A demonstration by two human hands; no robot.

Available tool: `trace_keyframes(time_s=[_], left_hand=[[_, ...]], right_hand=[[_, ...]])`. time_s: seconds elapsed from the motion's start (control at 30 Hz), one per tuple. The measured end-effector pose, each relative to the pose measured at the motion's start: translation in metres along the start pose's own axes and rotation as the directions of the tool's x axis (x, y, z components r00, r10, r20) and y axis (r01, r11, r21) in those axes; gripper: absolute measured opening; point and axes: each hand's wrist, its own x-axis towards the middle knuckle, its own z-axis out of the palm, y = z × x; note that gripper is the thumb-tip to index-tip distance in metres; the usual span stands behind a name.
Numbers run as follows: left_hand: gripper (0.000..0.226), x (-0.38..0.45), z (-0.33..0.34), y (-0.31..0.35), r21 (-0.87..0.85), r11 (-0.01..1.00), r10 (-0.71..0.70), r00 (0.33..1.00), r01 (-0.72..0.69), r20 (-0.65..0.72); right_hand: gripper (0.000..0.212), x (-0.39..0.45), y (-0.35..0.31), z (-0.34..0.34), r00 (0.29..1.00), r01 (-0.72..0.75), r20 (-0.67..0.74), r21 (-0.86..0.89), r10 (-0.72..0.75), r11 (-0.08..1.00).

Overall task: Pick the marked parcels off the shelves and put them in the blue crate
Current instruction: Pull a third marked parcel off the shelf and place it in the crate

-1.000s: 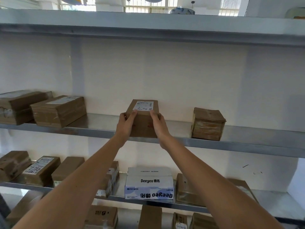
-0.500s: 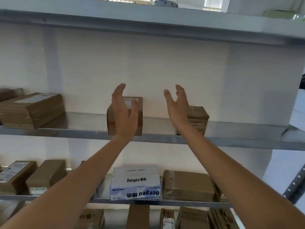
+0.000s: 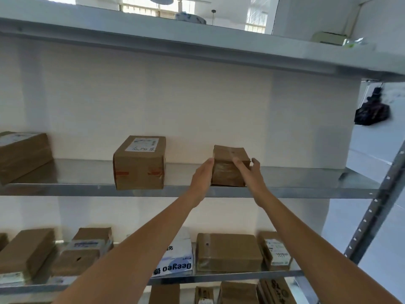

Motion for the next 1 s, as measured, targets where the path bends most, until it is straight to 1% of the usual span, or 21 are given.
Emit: trace_keyframes(time_s=[0.17, 0.33, 0.43, 0.5, 0.57, 0.63, 0.7, 0.77, 0.87, 1.0], left_hand=[[0.050, 0.007, 0.003, -0.009, 0.017, 1.000, 0.021, 1.000, -0.021, 0.003], [0.051, 0.011, -0.002, -0.011, 0.009, 0.999, 0.038, 0.999, -0.038, -0.021], [0.052, 0.010, -0.008, -0.010, -0.007, 0.995, 0.100, 0.995, -0.100, -0.030], [0.043, 0.011, -0.009, -0.010, 0.006, 0.990, 0.138, 0.990, -0.138, -0.019], [0.039, 0.011, -0.009, -0.012, 0.015, 0.992, 0.124, 0.992, -0.124, -0.023], [0.035, 0.009, -0.010, -0.011, 0.022, 0.993, 0.119, 0.992, -0.118, -0.032], [0.030, 0.008, -0.010, -0.009, 0.059, 0.986, 0.158, 0.986, -0.155, -0.058], [0.030, 0.008, -0.011, -0.006, 0.120, 0.972, 0.213, 0.974, -0.202, -0.083], [0.032, 0.009, -0.013, -0.006, 0.174, 0.953, 0.266, 0.960, -0.248, -0.086], [0.033, 0.008, -0.013, -0.007, 0.145, 0.973, 0.191, 0.980, -0.180, -0.064]], right_hand=[[0.073, 0.003, 0.002, 0.006, 1.000, 0.031, 0.001, 0.019, -0.031, 0.999], [0.059, 0.003, 0.000, 0.011, 0.991, 0.131, -0.017, 0.007, -0.131, 0.991], [0.053, 0.006, -0.006, 0.016, 0.973, 0.208, -0.088, -0.049, -0.212, 0.977], [0.054, 0.012, -0.006, 0.020, 0.954, 0.250, -0.136, -0.124, -0.266, 0.960], [0.057, 0.017, -0.006, 0.023, 0.944, 0.254, -0.169, -0.182, -0.284, 0.950], [0.061, 0.020, -0.006, 0.027, 0.937, 0.244, -0.202, -0.205, -0.285, 0.948], [0.069, 0.019, -0.009, 0.030, 0.934, 0.227, -0.229, -0.207, -0.273, 0.952], [0.075, 0.018, -0.012, 0.032, 0.932, 0.223, -0.239, -0.218, -0.273, 0.950], [0.071, 0.018, -0.012, 0.033, 0.929, 0.231, -0.230, -0.247, -0.289, 0.941], [0.064, 0.017, -0.012, 0.033, 0.909, 0.259, -0.231, -0.344, -0.348, 0.903]])
